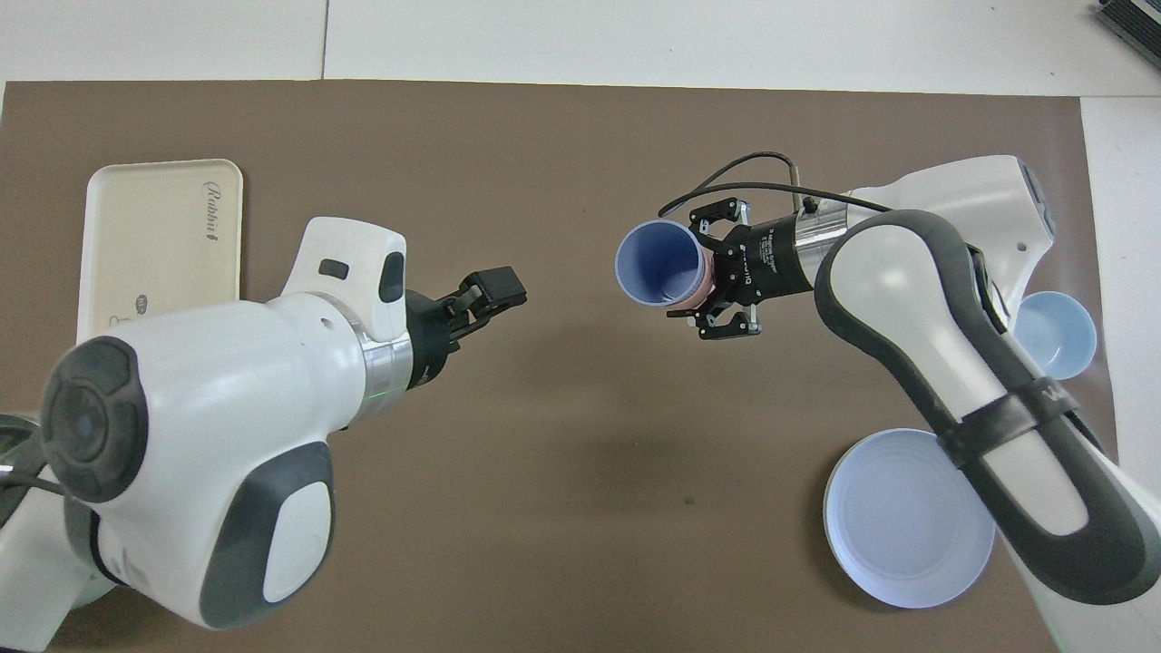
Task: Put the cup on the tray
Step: 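Grasp the blue cup with the left gripper and pull it out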
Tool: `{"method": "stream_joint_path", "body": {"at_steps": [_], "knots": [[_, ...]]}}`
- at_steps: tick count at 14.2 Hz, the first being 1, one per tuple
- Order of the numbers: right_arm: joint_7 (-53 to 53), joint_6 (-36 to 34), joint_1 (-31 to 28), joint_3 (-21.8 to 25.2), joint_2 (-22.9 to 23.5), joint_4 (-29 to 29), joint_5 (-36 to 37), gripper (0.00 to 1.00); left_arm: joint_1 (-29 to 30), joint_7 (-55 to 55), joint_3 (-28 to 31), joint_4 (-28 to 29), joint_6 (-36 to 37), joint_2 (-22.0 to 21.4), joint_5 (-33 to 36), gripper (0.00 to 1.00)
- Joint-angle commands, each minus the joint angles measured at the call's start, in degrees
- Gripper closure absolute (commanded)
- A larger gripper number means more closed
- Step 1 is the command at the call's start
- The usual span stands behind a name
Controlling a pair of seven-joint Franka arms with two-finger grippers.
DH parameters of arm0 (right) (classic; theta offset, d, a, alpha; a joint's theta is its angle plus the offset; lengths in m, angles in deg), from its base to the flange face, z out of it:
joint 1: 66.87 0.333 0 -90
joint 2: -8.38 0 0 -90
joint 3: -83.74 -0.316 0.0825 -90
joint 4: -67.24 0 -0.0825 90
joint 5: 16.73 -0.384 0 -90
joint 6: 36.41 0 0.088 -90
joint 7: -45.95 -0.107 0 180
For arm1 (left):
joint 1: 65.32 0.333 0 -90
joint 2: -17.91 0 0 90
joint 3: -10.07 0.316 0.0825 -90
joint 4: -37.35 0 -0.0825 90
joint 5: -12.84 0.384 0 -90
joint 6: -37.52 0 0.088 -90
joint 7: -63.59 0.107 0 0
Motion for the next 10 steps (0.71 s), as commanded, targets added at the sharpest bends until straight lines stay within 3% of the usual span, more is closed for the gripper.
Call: {"method": "stream_joint_path", "body": {"at_steps": [1,5,10], "knots": [[-1.45,1.06,1.37,0.11,-1.87,-1.86,-1.61,1.0,-3.84,-2.95,1.09,-0.18,-7.12,1.69,-1.34,0.22],[-3.48,1.76,1.38,0.2,-2.22,-1.51,-1.35,1.0,-5.34,-3.13,1.0,-8.43,-7.77,9.33,-0.99,0.28],[-3.48,2.47,1.55,0.2,-2.22,-1.6,-1.09,1.0,-6.84,-4.27,1.0,-11.6,-8.47,12.68,-0.64,0.29]]}}
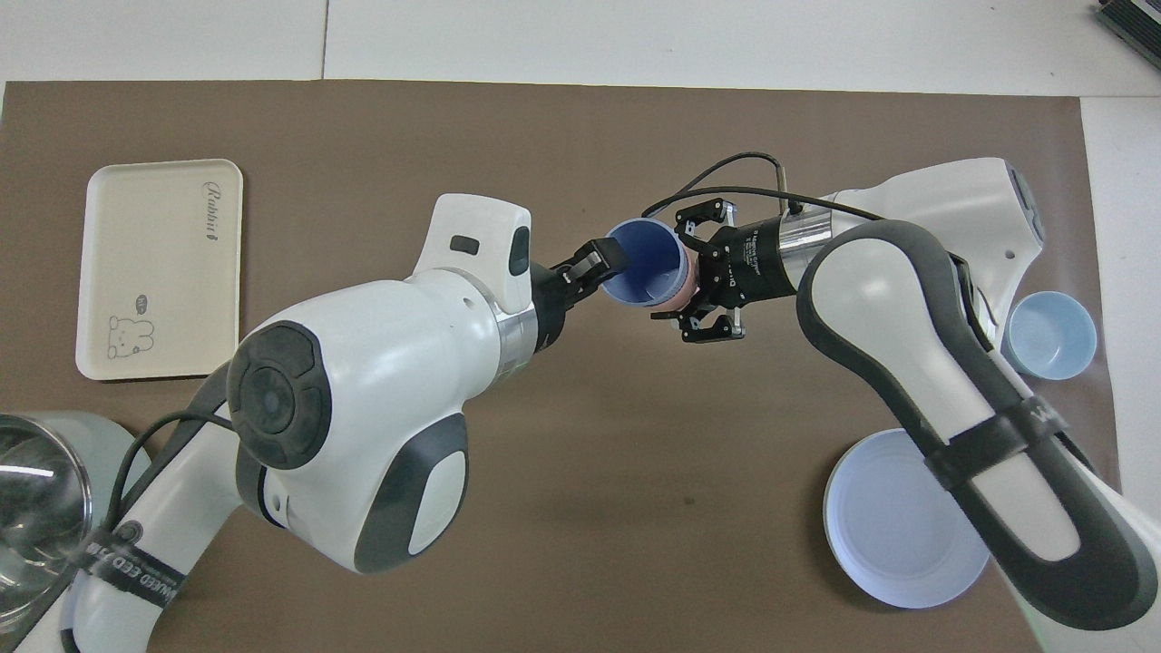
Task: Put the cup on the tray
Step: 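Grasp the blue cup with the left gripper and pull it out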
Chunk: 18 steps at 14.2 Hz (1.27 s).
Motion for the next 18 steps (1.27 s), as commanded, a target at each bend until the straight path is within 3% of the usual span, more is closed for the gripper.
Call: {"method": "stream_joint_path", "body": {"at_steps": [1,2,5,7,11,13,16,18], "knots": [[-0.72,1.3,0.16,-0.01,-1.5,-1.58,-1.09,1.0,-1.11,-0.87,0.88,-3.04,-0.56,2.72,-0.41,0.33],[-0.72,1.3,0.16,-0.01,-1.5,-1.58,-1.09,1.0,-1.12,-0.87,0.88,-3.31,-0.82,3.42,-0.32,0.45],[-0.72,1.3,0.16,0.08,-1.5,-1.58,-1.0,1.0,-1.99,-1.49,0.88,-4.54,-0.83,5.01,-0.06,1.0],[-0.72,1.39,0.16,0.08,-1.5,-1.67,-0.91,1.0,-1.82,-1.66,0.97,-6.54,0.48,5.62,-0.06,1.0],[-0.64,1.3,0.07,0.17,-1.5,-1.67,-0.91,1.0,-0.94,-3.86,1.5,-15.07,12.07,7.65,-0.06,1.0],[-0.64,1.39,-0.45,0.17,-1.42,-1.67,-0.91,1.0,-0.59,-4.48,1.76,-15.52,15.24,6.08,-0.05,1.0],[0.42,1.3,-2.29,0.52,-1.42,-1.67,-0.91,1.0,4.85,-4.04,1.67,-16.58,21.91,3.26,0.55,1.0],[1.2,1.21,-4.05,0.43,-1.5,-1.93,-0.91,1.0,7.57,-3.6,1.59,-16.49,25.09,2.47,6.77,1.0]]}}
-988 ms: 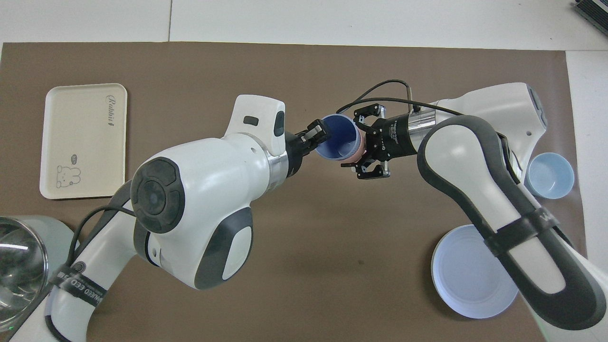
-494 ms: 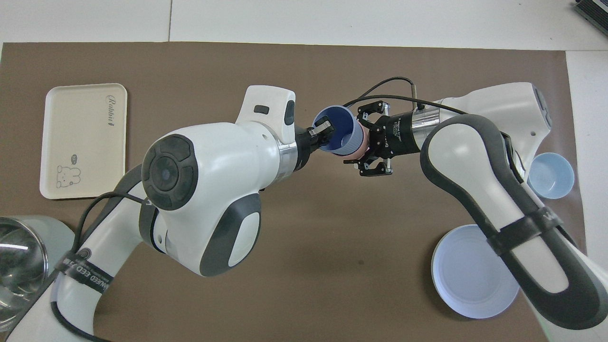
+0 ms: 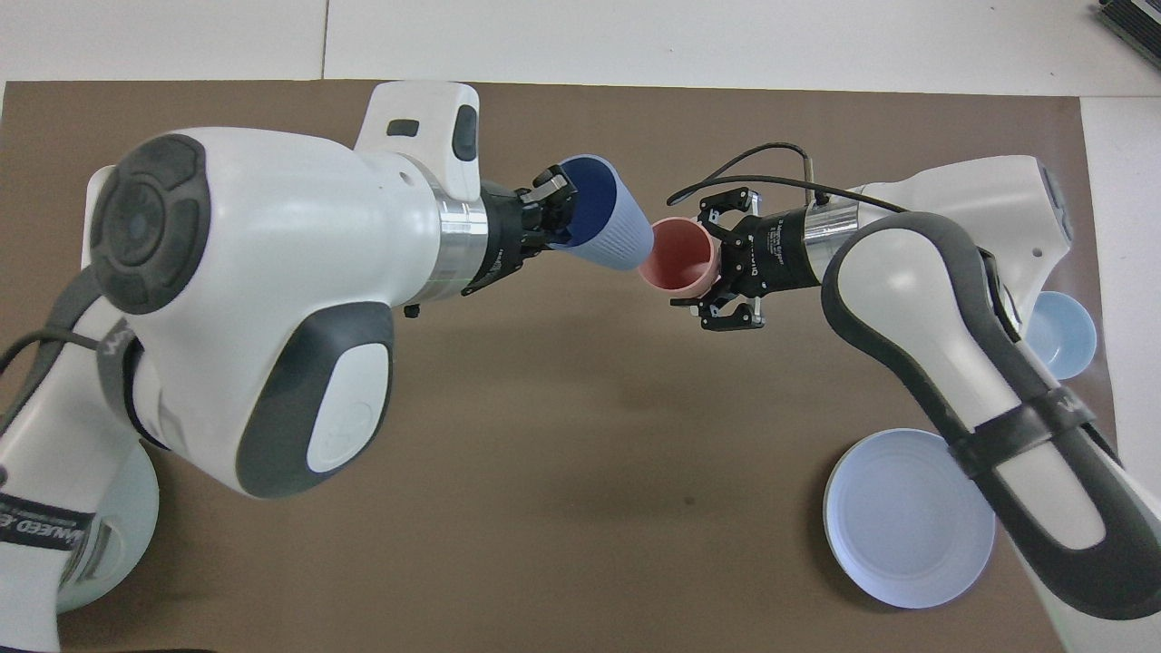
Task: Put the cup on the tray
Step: 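Carry the blue cup with the left gripper and lower onto the tray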
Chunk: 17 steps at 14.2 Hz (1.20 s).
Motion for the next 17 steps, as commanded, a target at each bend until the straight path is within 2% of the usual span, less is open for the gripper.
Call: {"method": "stream_joint_path", "body": {"at_steps": [1,3,4,6,10,14,15,17], "knots": [[1.4,0.18,-2.42,-0.3,-1.37,-1.95,-1.0,1.0,4.09,0.72,-0.24,0.67,4.66,-1.79,5.37,1.0],[2.79,0.27,-4.78,-0.39,-1.55,-2.83,-1.7,1.0,9.97,8.15,-0.33,3.65,5.81,-3.1,5.47,1.0],[4.37,-0.08,-6.79,-0.39,-1.29,-3.18,-2.66,1.0,13.82,13.76,-0.33,7.32,5.55,-4.59,5.47,1.0],[9.28,-1.05,-10.49,-0.39,-1.02,-4.67,-8.09,1.0,21.56,26.68,-0.41,12.61,4.85,-6.19,4.6,1.0],[16.75,-5.87,-16.9,-0.39,1.87,-4.77,-11.61,1.0,33.78,41.54,-0.33,12.8,2.04,-1.46,3.28,1.0],[27.4,-14.11,-24.2,-0.48,8.45,-3.28,-15.49,1.0,45.39,62.46,-0.33,13.42,-1.66,3.91,0.55,1.0],[27.85,-15.54,-24.74,-0.48,9.34,-2.67,-15.67,1.0,47.16,66.43,-0.41,15.51,-3.05,4.09,0.46,1.0],[32.74,-16.6,-26.66,-0.48,11.44,-2.57,-15.68,1.0,47.26,69.36,-0.41,23.57,-13.46,3.66,-1.72,1.0]]}}
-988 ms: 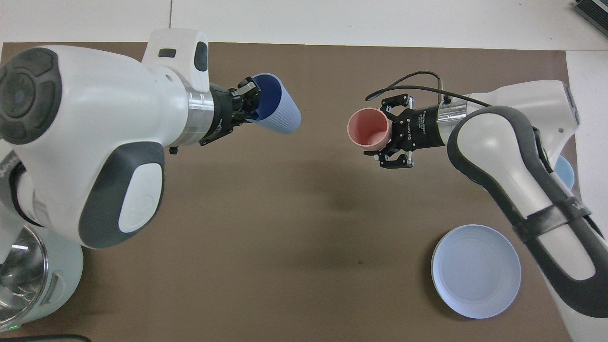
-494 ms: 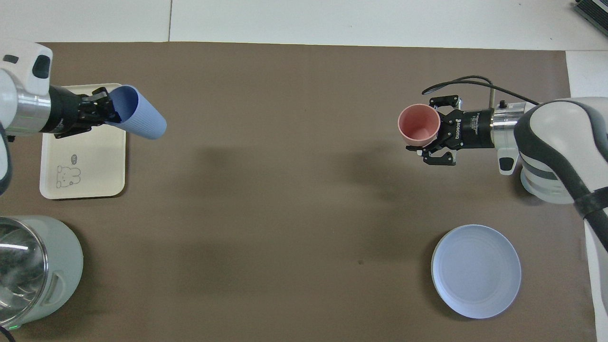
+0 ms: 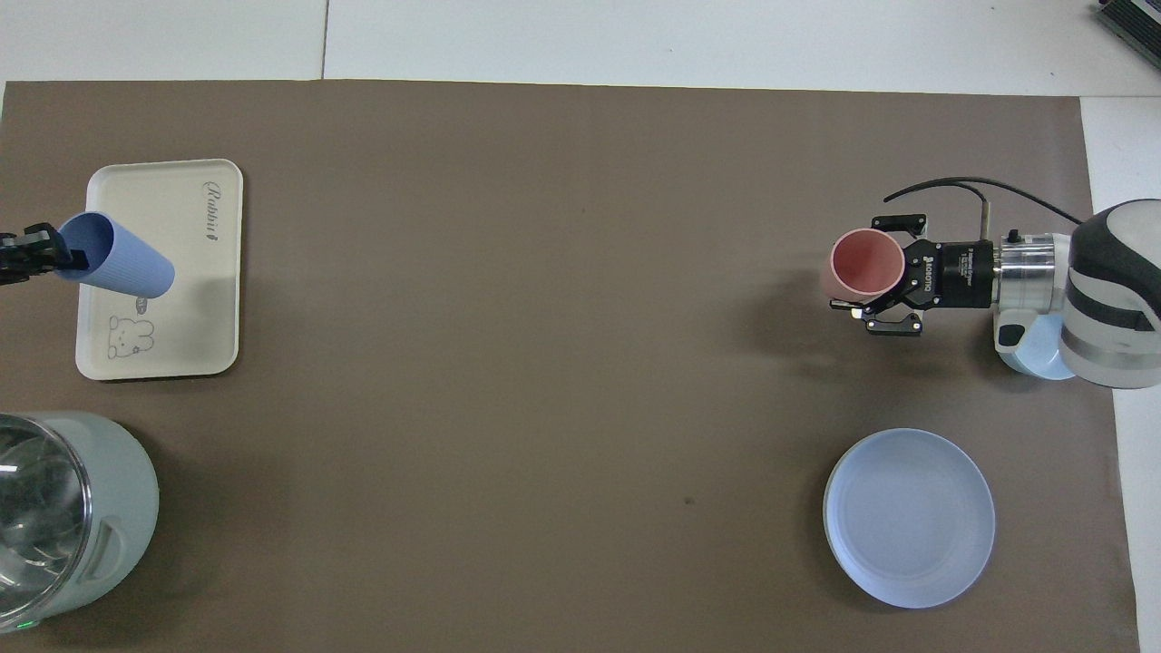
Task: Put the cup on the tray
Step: 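Carry the blue cup with the left gripper and lower onto the tray, then open the left gripper to release the blue cup on the tray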
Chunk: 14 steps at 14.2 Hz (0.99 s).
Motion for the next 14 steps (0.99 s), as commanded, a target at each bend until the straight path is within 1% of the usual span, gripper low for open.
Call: {"method": "stream_joint_path", "body": {"at_steps": [1,2,3,4,6,9,10,11,12,14], "knots": [[6.37,-1.79,-2.86,-0.64,3.51,1.9,-1.2,1.0,-0.41,3.08,-0.91,9.82,-11.42,-1.7,-2.69,1.0],[6.66,-2.4,-3.22,-0.55,4.48,2.77,-1.02,1.0,-0.5,3.25,-0.91,10.02,-11.45,-1.79,-2.7,1.0],[6.66,-2.85,-3.23,-0.55,5.19,3.74,-0.5,1.0,-0.76,3.78,-0.91,10.02,-11.53,-1.79,-2.7,0.52],[6.75,-2.85,-3.31,-0.55,5.37,3.83,-0.06,1.0,-0.76,4.65,-0.91,9.67,-11.36,-1.79,-2.7,0.01],[7.71,-2.76,-3.84,-0.55,6.86,4.36,0.12,1.0,-0.94,5.45,-0.91,7.83,-8.39,-2.57,-2.61,0.0],[7.89,-0.23,-3.49,-0.55,6.95,3.67,0.12,1.0,-1.98,4.93,-1.0,4.49,1.79,-6.96,-0.6,0.0],[7.89,0.13,-3.49,-0.46,7.04,3.4,0.03,1.0,-2.6,4.92,-1.09,3.35,5.04,-8.28,1.68,0.0],[7.89,0.23,-3.75,-0.46,7.13,3.14,0.03,1.0,-4.0,4.66,-1.26,2.38,7.86,-9.51,4.14,0.0],[7.98,0.49,-3.84,-0.46,7.13,2.78,0.03,1.0,-6.62,2.92,-1.26,2.02,9.8,-10.74,6.07,0.0],[10.16,1.19,-3.76,-0.46,6.95,1.91,0.03,1.0,-12.77,-3.48,-1.35,2.2,13.23,-12.85,10.99,0.0]]}}
